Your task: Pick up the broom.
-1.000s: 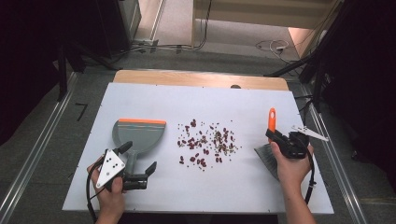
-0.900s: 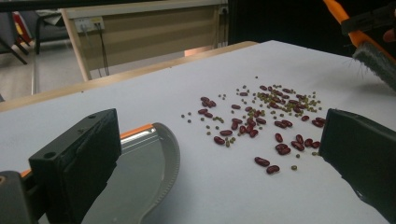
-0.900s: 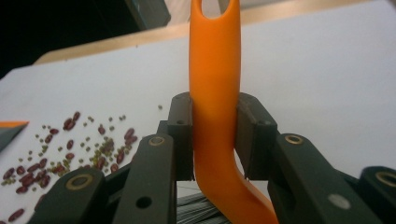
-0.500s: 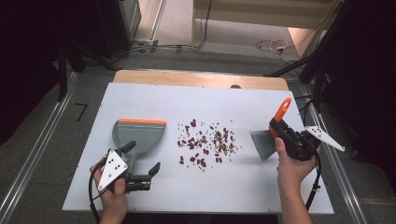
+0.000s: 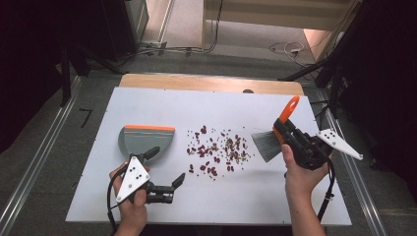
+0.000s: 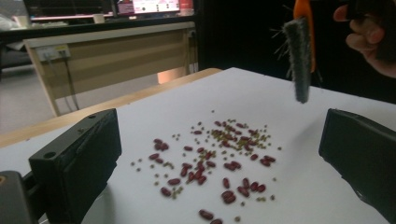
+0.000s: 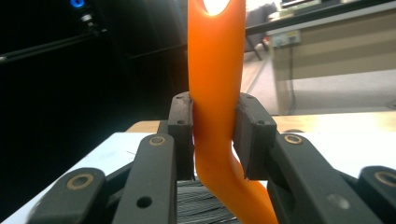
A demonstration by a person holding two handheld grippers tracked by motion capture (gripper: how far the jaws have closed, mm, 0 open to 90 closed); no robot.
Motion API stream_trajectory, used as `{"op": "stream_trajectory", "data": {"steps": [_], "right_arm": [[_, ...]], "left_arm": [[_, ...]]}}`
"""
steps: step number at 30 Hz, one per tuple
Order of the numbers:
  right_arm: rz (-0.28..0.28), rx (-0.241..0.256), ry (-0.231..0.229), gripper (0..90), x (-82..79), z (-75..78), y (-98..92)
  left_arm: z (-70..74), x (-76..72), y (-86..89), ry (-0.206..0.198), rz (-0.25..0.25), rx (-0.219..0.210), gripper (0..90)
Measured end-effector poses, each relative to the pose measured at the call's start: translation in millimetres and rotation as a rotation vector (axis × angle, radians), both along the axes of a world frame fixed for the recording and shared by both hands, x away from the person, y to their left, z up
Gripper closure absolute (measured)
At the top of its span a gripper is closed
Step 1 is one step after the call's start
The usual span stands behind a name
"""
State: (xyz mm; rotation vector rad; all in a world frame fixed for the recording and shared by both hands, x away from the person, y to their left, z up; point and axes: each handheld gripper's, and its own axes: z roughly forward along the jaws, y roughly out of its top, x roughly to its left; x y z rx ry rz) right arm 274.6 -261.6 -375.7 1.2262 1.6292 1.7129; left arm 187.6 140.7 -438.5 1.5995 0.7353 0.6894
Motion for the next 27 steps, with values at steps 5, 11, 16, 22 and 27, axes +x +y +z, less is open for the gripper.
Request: {"op": "stream_trajectory", "data": {"steps": [5,11,16,22,27], "right_arm": [[0.048,0.022,-0.029,68.5,-9.8,8.1,15.0],[0.100,0.046,-0.049,68.4,-21.4,16.0,29.9],[0.148,0.054,-0.053,68.4,-29.3,17.9,45.8],[0.188,0.043,-0.053,68.4,-40.8,18.5,64.7],[0.239,0.054,-0.062,68.4,-50.9,20.3,79.2]], "left_arm": [[7.1,8.6,-25.0,0.007,-0.047,-0.024,1.6],[13.9,19.5,-54.9,0.061,-0.138,-0.084,5.8],[18.3,24.1,-74.9,0.089,-0.201,-0.102,12.1],[14.1,28.8,-90.6,0.146,-0.237,-0.096,17.4],[13.2,28.8,-94.3,0.154,-0.245,-0.103,21.9]]}}
